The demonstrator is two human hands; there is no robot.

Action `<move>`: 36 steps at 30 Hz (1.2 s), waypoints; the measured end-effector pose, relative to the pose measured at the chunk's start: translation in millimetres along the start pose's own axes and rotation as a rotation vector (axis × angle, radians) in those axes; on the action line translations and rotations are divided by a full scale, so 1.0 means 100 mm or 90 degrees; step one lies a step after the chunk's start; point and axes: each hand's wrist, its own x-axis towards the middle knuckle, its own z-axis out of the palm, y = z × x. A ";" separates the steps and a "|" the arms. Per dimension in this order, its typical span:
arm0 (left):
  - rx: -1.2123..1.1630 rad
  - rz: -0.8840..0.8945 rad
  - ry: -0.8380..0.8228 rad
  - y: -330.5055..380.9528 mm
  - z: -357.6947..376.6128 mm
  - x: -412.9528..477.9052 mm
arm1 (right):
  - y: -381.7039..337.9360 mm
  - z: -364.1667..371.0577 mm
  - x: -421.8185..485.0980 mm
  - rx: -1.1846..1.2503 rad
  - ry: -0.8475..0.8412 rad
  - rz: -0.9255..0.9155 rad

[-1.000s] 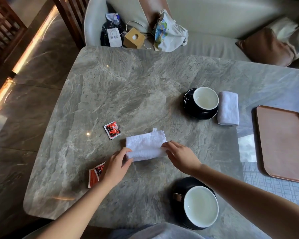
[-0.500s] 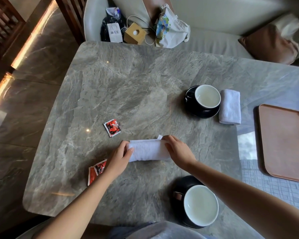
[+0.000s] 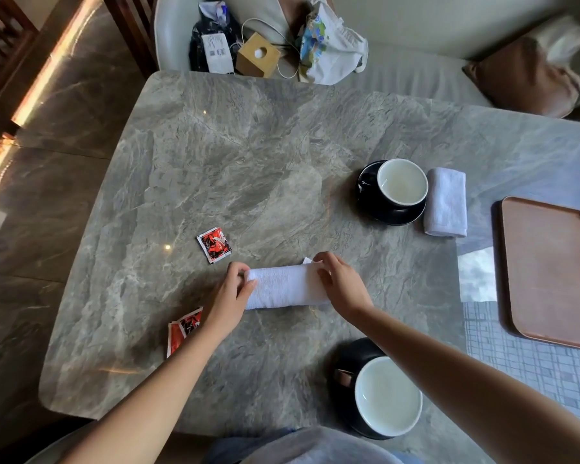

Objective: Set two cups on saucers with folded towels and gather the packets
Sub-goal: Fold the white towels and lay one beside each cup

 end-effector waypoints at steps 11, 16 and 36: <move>0.208 0.043 0.063 0.00 0.03 -0.01 | 0.06 0.08 0.01 -0.026 0.011 -0.014; 0.168 0.058 0.131 0.00 0.03 -0.03 | 0.06 0.09 0.02 -0.020 0.013 -0.018; 0.500 0.232 0.014 0.34 0.36 -0.14 | -0.09 0.08 -0.09 -0.252 0.065 -0.159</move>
